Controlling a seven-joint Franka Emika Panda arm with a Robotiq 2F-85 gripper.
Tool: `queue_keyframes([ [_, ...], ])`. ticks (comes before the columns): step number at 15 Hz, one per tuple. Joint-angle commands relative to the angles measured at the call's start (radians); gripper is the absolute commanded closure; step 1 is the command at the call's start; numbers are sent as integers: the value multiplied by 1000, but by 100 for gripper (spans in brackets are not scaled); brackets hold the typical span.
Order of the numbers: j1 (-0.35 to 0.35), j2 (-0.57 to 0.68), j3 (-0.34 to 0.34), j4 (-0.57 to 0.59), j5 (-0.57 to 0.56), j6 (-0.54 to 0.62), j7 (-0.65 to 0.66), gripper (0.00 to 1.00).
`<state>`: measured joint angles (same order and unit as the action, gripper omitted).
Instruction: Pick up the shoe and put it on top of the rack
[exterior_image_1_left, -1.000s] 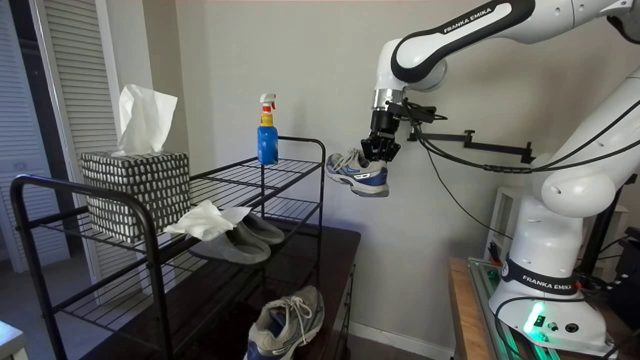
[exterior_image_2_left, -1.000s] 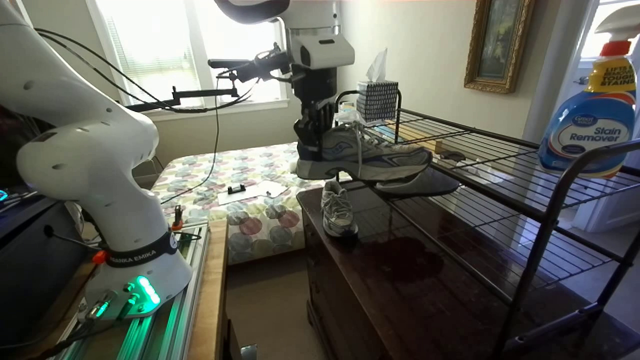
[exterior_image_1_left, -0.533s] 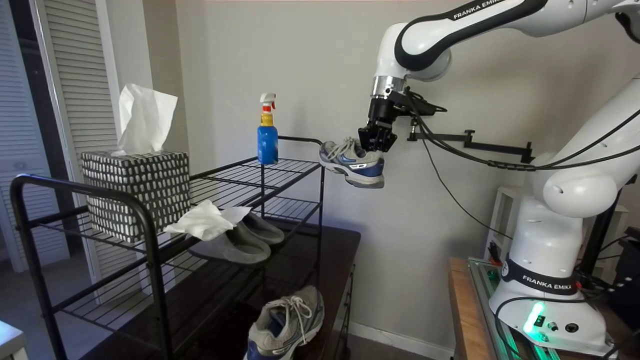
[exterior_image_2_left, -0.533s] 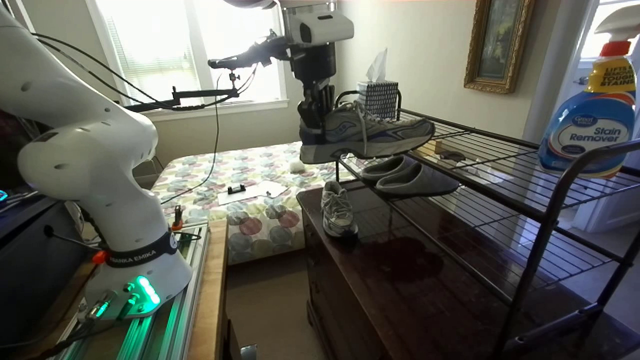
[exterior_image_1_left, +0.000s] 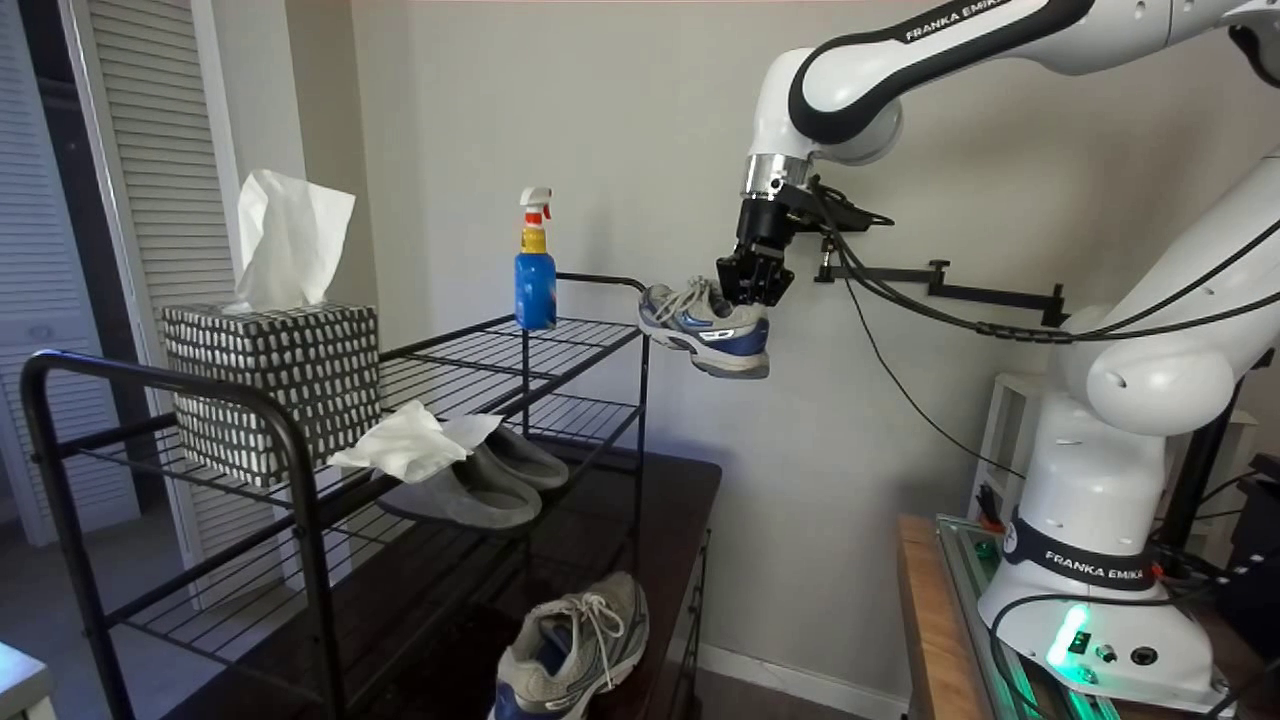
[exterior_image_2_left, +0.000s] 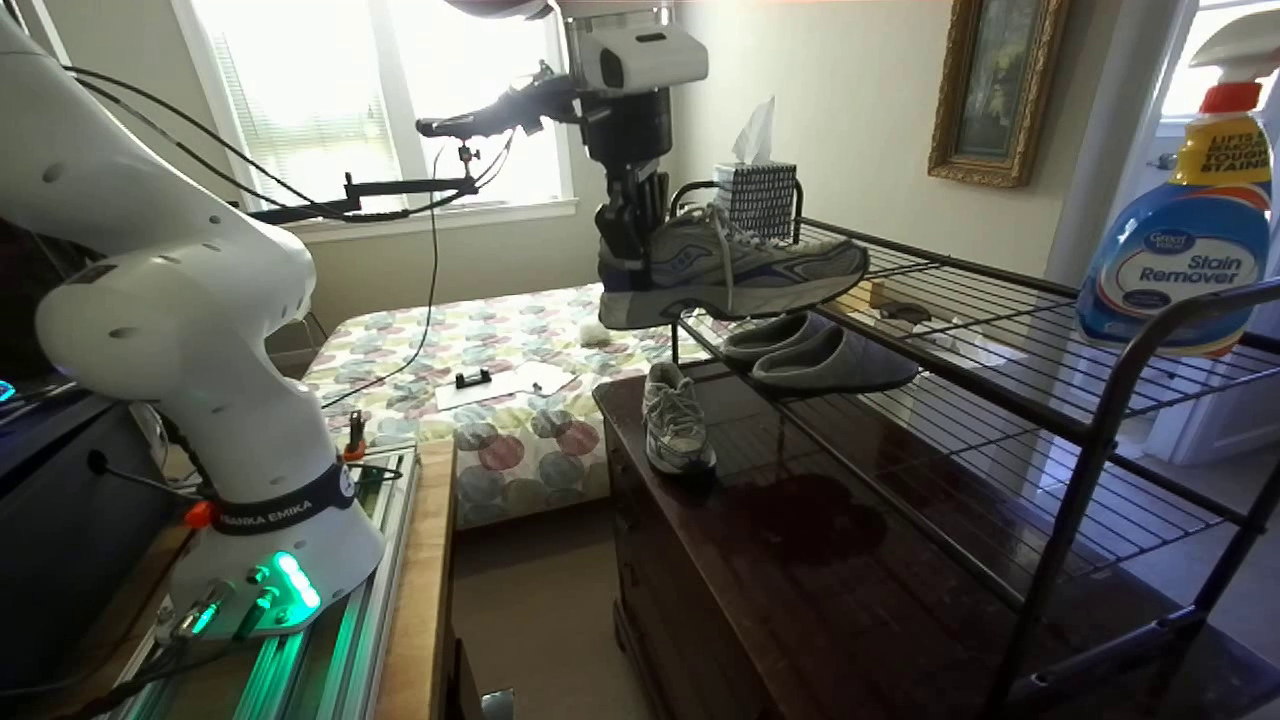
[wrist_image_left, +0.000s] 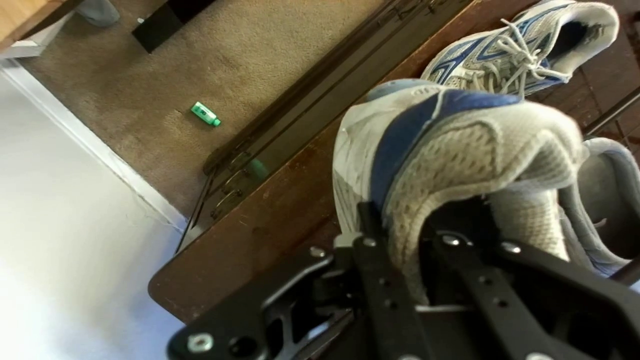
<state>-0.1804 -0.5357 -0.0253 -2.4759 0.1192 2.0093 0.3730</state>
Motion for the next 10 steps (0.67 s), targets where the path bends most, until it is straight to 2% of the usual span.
queue_keyframes([
  [1,9,0,5,23,-10,9,-13,96],
  [5,28,77,7,158,-36,-78,-77,96],
  [10,71,265,1,430,-57,-316,-193,96],
])
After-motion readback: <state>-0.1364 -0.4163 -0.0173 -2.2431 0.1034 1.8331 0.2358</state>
